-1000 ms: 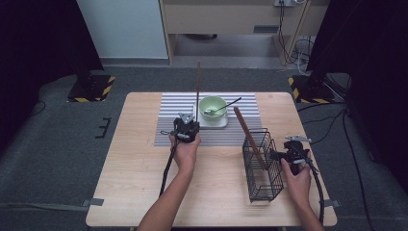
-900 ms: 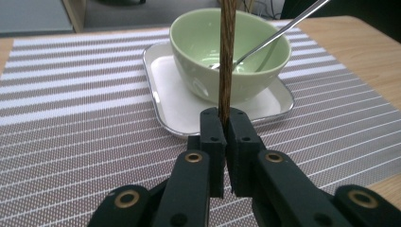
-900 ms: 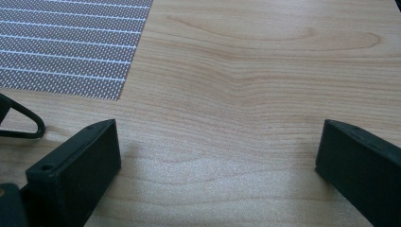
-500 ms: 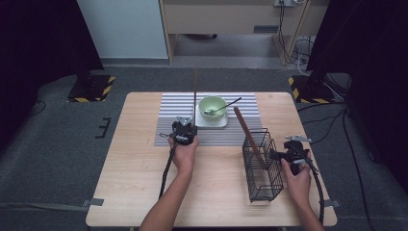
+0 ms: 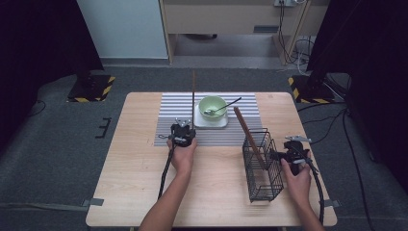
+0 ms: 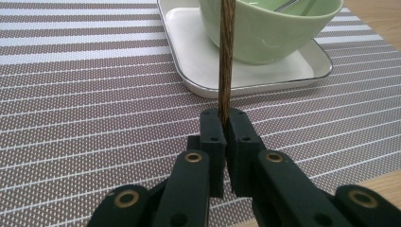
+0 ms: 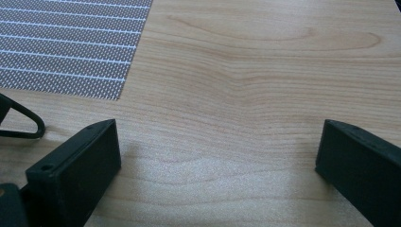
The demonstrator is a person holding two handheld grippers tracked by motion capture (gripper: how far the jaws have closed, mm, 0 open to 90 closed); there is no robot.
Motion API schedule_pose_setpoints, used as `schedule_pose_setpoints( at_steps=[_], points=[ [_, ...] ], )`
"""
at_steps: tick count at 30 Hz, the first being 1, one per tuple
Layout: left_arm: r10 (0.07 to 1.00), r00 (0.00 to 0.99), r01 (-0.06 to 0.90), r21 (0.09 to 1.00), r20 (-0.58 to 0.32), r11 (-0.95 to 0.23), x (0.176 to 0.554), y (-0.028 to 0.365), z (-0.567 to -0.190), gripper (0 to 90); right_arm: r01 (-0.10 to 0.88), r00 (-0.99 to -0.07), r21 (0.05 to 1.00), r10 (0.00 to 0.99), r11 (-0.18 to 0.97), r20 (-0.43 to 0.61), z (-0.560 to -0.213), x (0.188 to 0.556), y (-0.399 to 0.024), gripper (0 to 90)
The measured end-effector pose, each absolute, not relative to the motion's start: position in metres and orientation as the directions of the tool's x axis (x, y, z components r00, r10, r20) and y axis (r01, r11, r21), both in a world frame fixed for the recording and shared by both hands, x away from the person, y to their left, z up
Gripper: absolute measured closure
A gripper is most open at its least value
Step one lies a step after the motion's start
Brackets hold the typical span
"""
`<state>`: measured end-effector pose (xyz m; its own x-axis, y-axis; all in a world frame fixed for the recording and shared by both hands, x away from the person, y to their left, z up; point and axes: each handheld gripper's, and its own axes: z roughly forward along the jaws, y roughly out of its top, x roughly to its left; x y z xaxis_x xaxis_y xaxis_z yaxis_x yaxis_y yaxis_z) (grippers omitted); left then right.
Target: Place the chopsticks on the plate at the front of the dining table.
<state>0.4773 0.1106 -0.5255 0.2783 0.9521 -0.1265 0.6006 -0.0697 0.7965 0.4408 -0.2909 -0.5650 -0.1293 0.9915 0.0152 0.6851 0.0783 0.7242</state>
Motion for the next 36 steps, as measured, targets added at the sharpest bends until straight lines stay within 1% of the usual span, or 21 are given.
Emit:
schedule_pose_setpoints(
  at_steps=[5, 16, 26, 36],
  points=[
    [0.953, 0.273, 0.610, 0.790, -0.128, -0.069, 0.4780, 0.1116, -0.5286, 86.0, 0.685, -0.129, 0.724, 0.992, 0.078, 0.015, -0.5650, 0.4408, -0.2909, 1.0],
    [0.950, 0.265, 0.623, 0.782, -0.163, -0.039, 0.4820, 0.1150, -0.5333, 85.8, 0.685, -0.129, 0.724, 0.992, 0.078, 0.016, -0.5650, 0.4408, -0.2908, 0.9],
    [0.954, 0.265, 0.616, 0.786, -0.143, -0.053, 0.4809, 0.1143, -0.5329, 86.1, 0.684, -0.141, 0.725, 0.990, 0.087, 0.014, -0.5651, 0.4409, -0.2894, 0.9],
    [0.956, 0.255, 0.628, 0.776, -0.143, -0.052, 0.4817, 0.1134, -0.5362, 86.0, 0.683, -0.141, 0.725, 0.990, 0.087, 0.014, -0.5651, 0.4409, -0.2894, 0.9]
  ],
)
